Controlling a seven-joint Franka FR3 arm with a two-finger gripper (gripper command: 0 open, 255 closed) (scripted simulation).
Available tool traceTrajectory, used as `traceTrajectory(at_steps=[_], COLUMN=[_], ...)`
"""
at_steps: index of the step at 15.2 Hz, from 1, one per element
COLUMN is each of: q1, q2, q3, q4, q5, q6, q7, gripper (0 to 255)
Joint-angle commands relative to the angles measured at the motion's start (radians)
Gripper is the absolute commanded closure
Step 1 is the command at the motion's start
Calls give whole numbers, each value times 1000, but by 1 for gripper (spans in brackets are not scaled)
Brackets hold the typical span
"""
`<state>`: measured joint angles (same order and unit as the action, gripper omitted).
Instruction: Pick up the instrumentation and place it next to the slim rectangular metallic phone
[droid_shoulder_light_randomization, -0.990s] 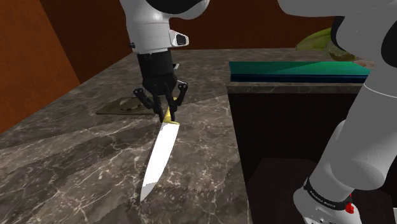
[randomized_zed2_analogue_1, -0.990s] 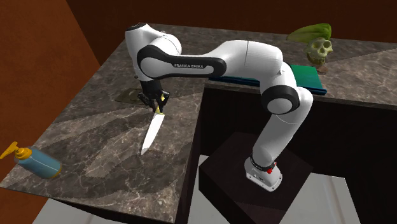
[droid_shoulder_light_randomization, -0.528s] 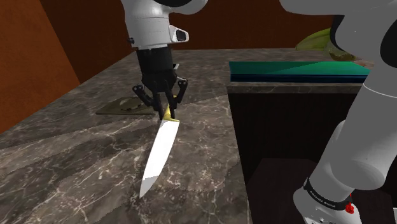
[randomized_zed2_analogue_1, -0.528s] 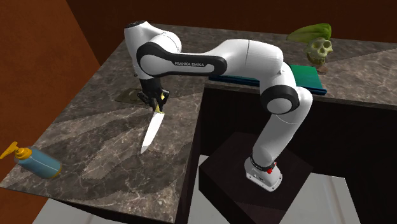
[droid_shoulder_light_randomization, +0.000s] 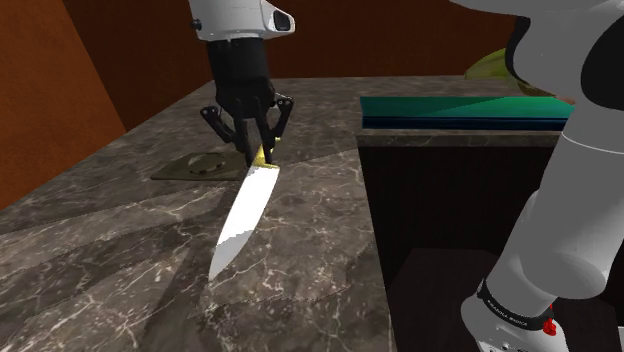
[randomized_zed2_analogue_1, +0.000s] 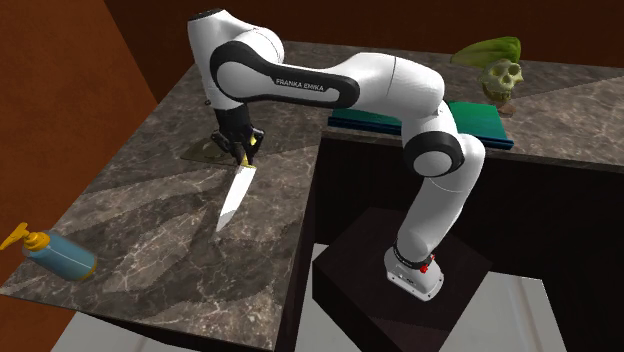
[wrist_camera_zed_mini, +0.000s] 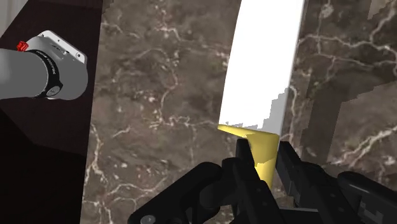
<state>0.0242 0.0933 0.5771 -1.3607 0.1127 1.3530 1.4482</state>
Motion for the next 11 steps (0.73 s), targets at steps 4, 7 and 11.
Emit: traceTrajectory(at_steps=[4, 7, 11], q1=[19, -14, -80], q2=[54, 41, 17], q3=[9, -12, -56], q4=[135, 134, 114], q5=[-27, -21, -15], q6=[-86, -103, -117], q7=[29, -22, -128], gripper=[255, 255, 255])
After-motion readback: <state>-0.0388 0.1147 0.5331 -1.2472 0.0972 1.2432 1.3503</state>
